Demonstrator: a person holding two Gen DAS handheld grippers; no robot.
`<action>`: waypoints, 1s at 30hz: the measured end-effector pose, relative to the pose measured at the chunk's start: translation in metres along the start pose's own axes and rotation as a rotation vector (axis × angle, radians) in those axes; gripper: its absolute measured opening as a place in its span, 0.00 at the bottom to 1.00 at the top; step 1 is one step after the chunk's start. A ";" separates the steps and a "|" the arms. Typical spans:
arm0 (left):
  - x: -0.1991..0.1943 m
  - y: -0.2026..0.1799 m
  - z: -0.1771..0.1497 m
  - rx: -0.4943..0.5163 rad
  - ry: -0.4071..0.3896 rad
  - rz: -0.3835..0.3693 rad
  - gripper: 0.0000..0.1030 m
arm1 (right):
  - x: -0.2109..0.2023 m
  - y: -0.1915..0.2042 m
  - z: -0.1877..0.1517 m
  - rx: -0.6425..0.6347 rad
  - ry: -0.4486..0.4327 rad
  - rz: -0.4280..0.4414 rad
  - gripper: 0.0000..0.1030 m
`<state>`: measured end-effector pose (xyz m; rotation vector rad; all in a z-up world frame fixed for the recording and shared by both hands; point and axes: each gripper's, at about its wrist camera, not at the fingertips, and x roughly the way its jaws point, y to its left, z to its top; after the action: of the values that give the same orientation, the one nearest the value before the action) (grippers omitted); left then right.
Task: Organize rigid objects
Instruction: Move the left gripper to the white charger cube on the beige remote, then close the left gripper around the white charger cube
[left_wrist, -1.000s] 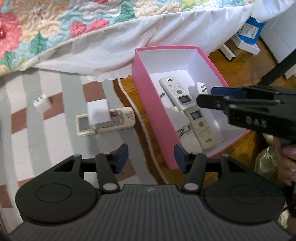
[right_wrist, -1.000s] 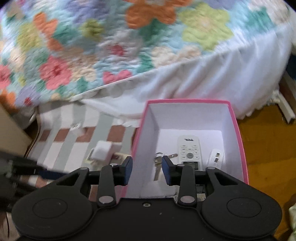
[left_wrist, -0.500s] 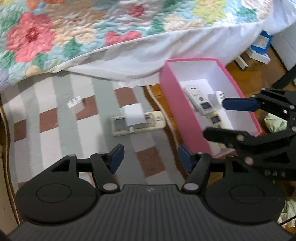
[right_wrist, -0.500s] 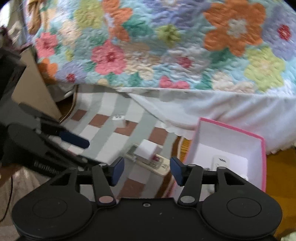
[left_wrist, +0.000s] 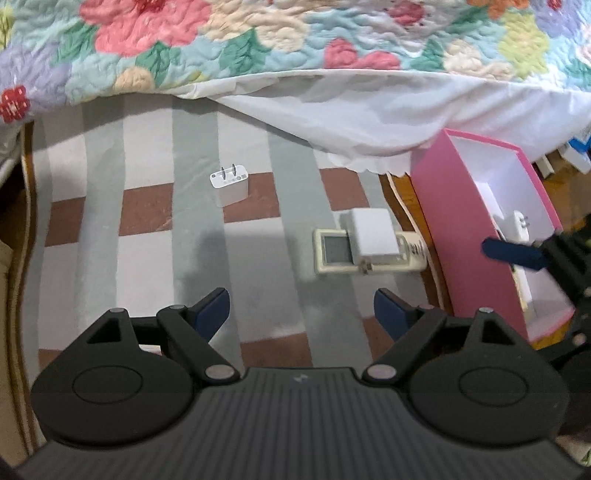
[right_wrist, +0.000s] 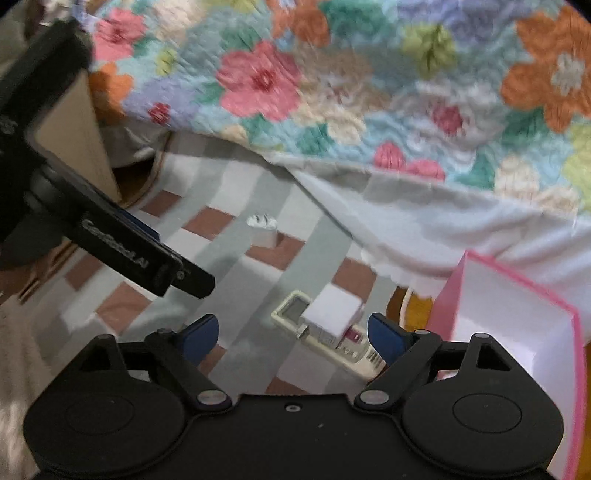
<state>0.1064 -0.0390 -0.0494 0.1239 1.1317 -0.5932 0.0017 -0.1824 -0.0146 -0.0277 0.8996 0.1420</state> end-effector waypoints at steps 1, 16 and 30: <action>0.007 0.005 0.000 -0.019 -0.008 -0.021 0.83 | 0.008 0.001 0.000 0.018 -0.003 -0.009 0.88; 0.110 0.006 0.028 -0.075 0.039 -0.128 0.64 | 0.117 -0.001 -0.024 0.262 -0.068 -0.271 0.85; 0.130 0.014 0.021 -0.243 0.024 -0.339 0.35 | 0.127 -0.013 -0.034 0.292 -0.080 -0.214 0.55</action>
<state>0.1683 -0.0850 -0.1572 -0.2761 1.2489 -0.7488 0.0543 -0.1841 -0.1354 0.1525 0.8247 -0.1870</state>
